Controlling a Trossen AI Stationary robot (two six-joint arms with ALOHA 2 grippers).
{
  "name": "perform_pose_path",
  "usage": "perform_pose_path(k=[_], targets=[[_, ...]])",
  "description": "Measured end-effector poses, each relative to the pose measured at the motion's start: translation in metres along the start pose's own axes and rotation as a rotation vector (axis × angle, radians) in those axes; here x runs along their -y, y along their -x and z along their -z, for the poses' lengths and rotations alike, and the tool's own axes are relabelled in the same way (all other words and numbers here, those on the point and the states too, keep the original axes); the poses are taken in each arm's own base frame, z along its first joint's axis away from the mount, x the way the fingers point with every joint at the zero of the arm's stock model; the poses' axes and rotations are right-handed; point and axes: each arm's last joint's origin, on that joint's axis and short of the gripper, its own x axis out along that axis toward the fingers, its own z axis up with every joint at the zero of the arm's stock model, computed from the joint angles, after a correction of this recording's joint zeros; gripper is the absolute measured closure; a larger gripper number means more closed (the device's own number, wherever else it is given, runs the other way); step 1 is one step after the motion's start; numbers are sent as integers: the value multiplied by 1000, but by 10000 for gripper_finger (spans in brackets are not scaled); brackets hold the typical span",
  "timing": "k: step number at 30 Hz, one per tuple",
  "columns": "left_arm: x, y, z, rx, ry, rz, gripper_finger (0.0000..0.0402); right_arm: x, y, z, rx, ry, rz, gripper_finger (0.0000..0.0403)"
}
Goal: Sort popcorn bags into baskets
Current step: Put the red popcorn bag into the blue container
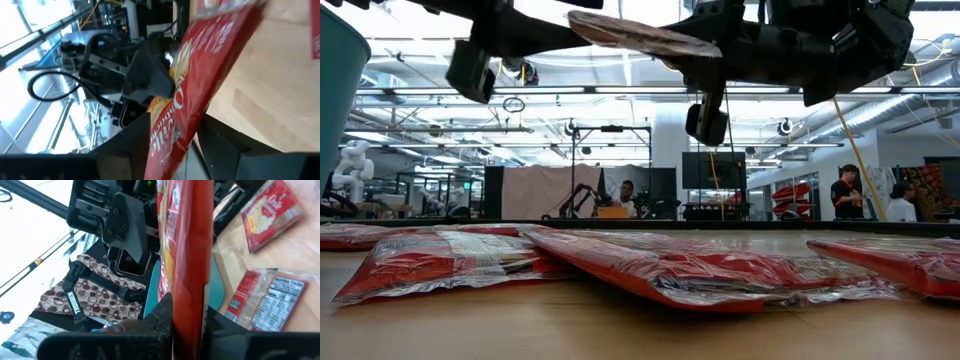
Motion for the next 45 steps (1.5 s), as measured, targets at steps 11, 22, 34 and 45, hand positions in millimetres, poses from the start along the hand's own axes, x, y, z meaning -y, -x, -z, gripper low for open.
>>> perform_pose_path(k=[11, 22, 34, 45], targets=[[1, -3, 4, 7, -32, 12, 378, -2, -2, -4, 66, 54, 29, 379], [2, 22, -18, -223, 102, -36, 384, -4, 5, -21, 188, 229, 71, 280], [-36, 67, -59, -218, 657, -178, 382, -13, 10, -30, 297, 474, 141, 202], [-101, 98, -26, -338, 1215, 229, 382, -14, 8, -24, 263, 484, 142, 203]])
